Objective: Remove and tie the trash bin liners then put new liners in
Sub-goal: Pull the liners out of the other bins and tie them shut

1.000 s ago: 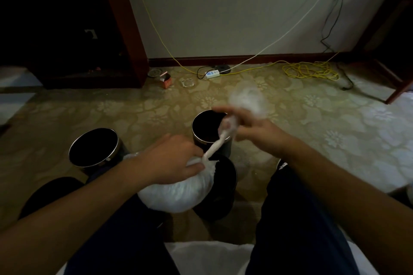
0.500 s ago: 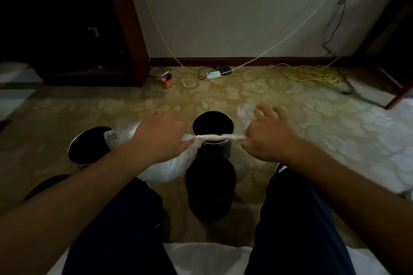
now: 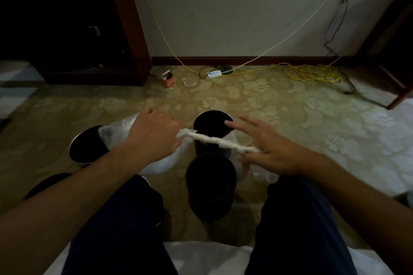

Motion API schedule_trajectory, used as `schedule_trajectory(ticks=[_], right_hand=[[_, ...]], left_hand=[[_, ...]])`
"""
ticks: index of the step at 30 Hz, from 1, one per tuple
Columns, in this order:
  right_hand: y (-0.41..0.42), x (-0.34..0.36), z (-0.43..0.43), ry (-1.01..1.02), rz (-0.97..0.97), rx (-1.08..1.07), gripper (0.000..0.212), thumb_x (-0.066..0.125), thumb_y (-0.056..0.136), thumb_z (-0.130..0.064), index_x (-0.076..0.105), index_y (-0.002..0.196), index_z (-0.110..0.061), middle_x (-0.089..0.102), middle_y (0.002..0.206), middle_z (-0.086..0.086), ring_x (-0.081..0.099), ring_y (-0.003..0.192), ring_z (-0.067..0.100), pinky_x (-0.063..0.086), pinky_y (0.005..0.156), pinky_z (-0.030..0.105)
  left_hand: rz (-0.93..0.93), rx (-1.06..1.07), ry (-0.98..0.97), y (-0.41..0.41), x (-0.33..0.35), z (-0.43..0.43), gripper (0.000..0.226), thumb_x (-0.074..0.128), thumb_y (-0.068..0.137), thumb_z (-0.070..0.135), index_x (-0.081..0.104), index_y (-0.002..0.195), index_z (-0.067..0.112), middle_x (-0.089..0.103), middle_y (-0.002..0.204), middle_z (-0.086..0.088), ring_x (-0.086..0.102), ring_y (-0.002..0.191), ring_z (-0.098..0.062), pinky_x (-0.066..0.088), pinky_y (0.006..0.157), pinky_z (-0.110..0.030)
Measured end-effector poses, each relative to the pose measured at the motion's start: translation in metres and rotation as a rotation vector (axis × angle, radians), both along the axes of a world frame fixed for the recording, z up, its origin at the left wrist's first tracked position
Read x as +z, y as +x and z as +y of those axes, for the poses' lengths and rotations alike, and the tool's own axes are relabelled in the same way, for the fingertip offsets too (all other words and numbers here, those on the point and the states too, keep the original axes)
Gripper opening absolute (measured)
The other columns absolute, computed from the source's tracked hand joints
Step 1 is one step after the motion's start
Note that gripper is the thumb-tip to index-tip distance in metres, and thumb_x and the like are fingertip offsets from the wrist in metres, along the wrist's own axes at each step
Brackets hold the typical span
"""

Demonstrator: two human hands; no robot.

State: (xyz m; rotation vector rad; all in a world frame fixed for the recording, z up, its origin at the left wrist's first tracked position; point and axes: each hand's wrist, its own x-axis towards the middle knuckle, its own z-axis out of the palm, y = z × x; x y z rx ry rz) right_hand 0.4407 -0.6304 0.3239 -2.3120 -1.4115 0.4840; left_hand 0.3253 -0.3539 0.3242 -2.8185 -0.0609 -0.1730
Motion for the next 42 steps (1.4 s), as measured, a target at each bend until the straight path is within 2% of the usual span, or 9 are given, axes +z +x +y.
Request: schedule_trajectory(ticks=[3, 6, 10, 16, 22, 25, 29, 35, 42], right_hand=[[-0.026, 0.020, 0.010, 0.454, 0.760, 0.000, 0.033, 0.048, 0.096, -0.023, 0.073, 0.116, -0.031, 0.065, 0.136, 0.004, 0.056, 0.129, 0.005, 0.041, 0.104, 0.025], [-0.020, 0.020, 0.026, 0.719, 1.022, -0.166, 0.039, 0.042, 0.090, -0.023, 0.070, 0.092, 0.003, 0.069, 0.128, 0.012, 0.067, 0.116, 0.017, 0.053, 0.090, 0.022], [0.008, 0.018, 0.028, 0.512, 0.569, -0.204, 0.040, 0.049, 0.079, -0.022, 0.067, 0.114, -0.015, 0.069, 0.105, 0.003, 0.064, 0.101, 0.014, 0.052, 0.091, 0.028], [0.035, 0.009, 0.008, -0.291, -0.589, -0.089, 0.043, 0.043, 0.097, -0.062, 0.065, 0.122, -0.035, 0.071, 0.108, -0.009, 0.063, 0.103, 0.016, 0.034, 0.107, 0.040], [0.024, 0.004, 0.013, -0.047, -0.853, -0.152, 0.059, 0.041, 0.090, -0.074, 0.080, 0.078, -0.031, 0.049, 0.148, 0.002, 0.034, 0.144, 0.031, 0.017, 0.117, 0.059], [0.014, -0.003, 0.030, 0.184, -0.543, -0.086, 0.057, 0.044, 0.094, -0.065, 0.080, 0.073, -0.026, 0.054, 0.144, -0.006, 0.044, 0.138, 0.018, 0.033, 0.112, 0.047], [-0.017, -0.018, 0.068, 0.312, 0.169, -0.302, 0.057, 0.042, 0.104, -0.049, 0.063, 0.069, -0.010, 0.065, 0.067, 0.005, 0.060, 0.057, 0.015, 0.049, 0.059, 0.038], [-0.066, -0.034, 0.113, 0.422, 1.287, -0.688, 0.046, 0.042, 0.106, -0.045, 0.047, 0.068, -0.019, 0.034, 0.052, -0.005, 0.027, 0.038, 0.007, 0.023, 0.035, 0.020], [-0.084, -0.030, 0.135, 0.421, 1.179, -0.567, 0.049, 0.052, 0.103, -0.035, 0.047, 0.058, -0.017, 0.034, 0.052, -0.002, 0.031, 0.042, 0.010, 0.030, 0.044, 0.022]], left_hand=[[0.086, 0.009, -0.202, 0.004, -0.010, -0.006, 0.048, 0.028, 0.094, 0.057, 0.068, 0.102, 0.031, 0.068, 0.097, 0.008, 0.063, 0.089, -0.015, 0.045, 0.081, -0.035], [0.063, -0.089, -0.441, 0.002, -0.019, -0.024, 0.014, 0.048, 0.096, 0.040, 0.061, 0.101, 0.035, 0.064, 0.086, 0.011, 0.062, 0.081, -0.015, 0.044, 0.070, -0.034], [0.109, -0.146, -0.568, -0.006, -0.023, -0.032, 0.032, 0.051, 0.093, 0.031, 0.054, 0.123, 0.043, 0.067, 0.088, 0.015, 0.059, 0.074, -0.005, 0.048, 0.066, -0.031], [0.089, -0.056, -0.667, -0.015, -0.021, -0.037, 0.011, 0.058, 0.096, 0.030, 0.066, 0.103, 0.031, 0.057, 0.091, 0.010, 0.050, 0.081, -0.009, 0.035, 0.069, -0.027], [-0.057, 0.101, -0.766, -0.031, -0.035, -0.058, 0.011, 0.070, 0.090, 0.025, 0.060, 0.095, 0.023, 0.042, 0.107, 0.015, 0.043, 0.083, -0.001, 0.034, 0.068, -0.011], [-0.070, 0.159, -0.847, -0.043, -0.036, -0.068, 0.037, 0.073, 0.086, 0.028, 0.043, 0.109, 0.030, 0.056, 0.097, 0.011, 0.055, 0.078, -0.006, 0.043, 0.061, -0.016], [-0.036, -0.010, -0.681, -0.060, -0.037, -0.069, 0.106, 0.072, 0.084, 0.031, -0.004, 0.153, 0.054, 0.046, 0.105, 0.009, 0.052, 0.074, -0.007, 0.049, 0.062, -0.020], [-0.203, -0.109, -0.532, -0.078, -0.017, -0.047, 0.063, 0.059, 0.082, 0.055, 0.054, 0.138, 0.025, 0.063, 0.105, 0.007, 0.065, 0.082, -0.014, 0.055, 0.065, -0.030], [0.018, -0.293, -0.107, -0.095, 0.012, -0.001, 0.030, 0.062, 0.085, 0.026, 0.064, 0.112, 0.014, 0.062, 0.081, -0.005, 0.060, 0.071, -0.025, 0.051, 0.062, -0.037]])
